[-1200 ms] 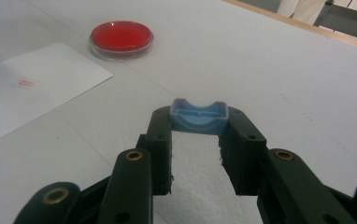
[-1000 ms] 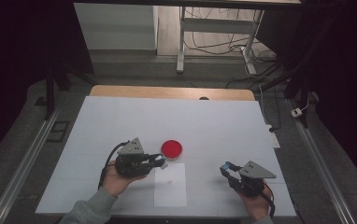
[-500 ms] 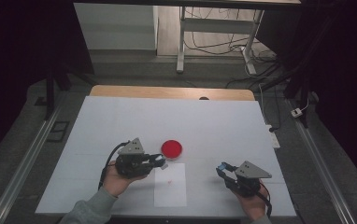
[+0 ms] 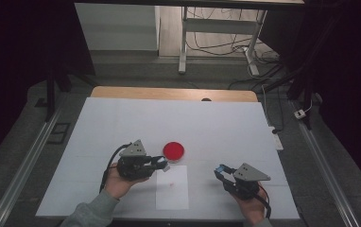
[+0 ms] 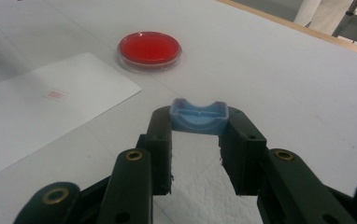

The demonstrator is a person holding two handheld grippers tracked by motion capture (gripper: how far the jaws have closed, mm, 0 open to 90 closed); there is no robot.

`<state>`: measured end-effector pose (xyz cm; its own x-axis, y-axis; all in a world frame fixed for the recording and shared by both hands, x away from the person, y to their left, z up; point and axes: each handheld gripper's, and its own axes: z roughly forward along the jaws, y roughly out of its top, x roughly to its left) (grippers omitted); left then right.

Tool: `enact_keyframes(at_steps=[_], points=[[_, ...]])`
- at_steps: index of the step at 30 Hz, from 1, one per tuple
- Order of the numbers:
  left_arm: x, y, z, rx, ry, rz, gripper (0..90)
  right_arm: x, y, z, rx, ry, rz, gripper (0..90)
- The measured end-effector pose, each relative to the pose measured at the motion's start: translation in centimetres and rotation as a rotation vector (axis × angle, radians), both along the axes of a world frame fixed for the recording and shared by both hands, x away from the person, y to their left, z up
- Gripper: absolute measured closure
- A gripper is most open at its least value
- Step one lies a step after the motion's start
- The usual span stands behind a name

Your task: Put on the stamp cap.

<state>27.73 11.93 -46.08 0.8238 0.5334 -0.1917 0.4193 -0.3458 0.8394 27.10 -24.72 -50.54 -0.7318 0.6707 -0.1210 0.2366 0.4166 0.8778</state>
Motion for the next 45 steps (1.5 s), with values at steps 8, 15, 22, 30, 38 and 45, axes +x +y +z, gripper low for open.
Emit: enact_keyframes(at_steps=[8,15,22,30,38,45], points=[[0.0,-0.1,0.0,0.0,0.0,0.0,75.9,0.0,1.3,-0.1,-0.005,-0.003,0.024,64.7],[0.1,-0.1,0.0,-0.003,0.0,0.001,75.9,-0.1,2.2,-0.2,-0.004,-0.005,0.044,64.7],[0.1,-0.2,0.0,-0.001,0.001,0.0,75.9,-0.1,3.0,-0.4,-0.006,-0.003,0.057,64.7],[0.1,-0.2,0.0,-0.008,0.003,0.003,75.9,-0.2,3.7,-0.5,-0.001,-0.008,0.07,64.6],[0.2,-0.3,-0.1,-0.006,0.004,0.003,75.9,-0.2,4.1,-0.6,-0.011,-0.005,0.073,64.6],[0.2,-0.3,-0.1,-0.006,0.005,0.001,75.9,-0.2,4.7,-0.7,-0.005,0.0,0.092,64.5]])
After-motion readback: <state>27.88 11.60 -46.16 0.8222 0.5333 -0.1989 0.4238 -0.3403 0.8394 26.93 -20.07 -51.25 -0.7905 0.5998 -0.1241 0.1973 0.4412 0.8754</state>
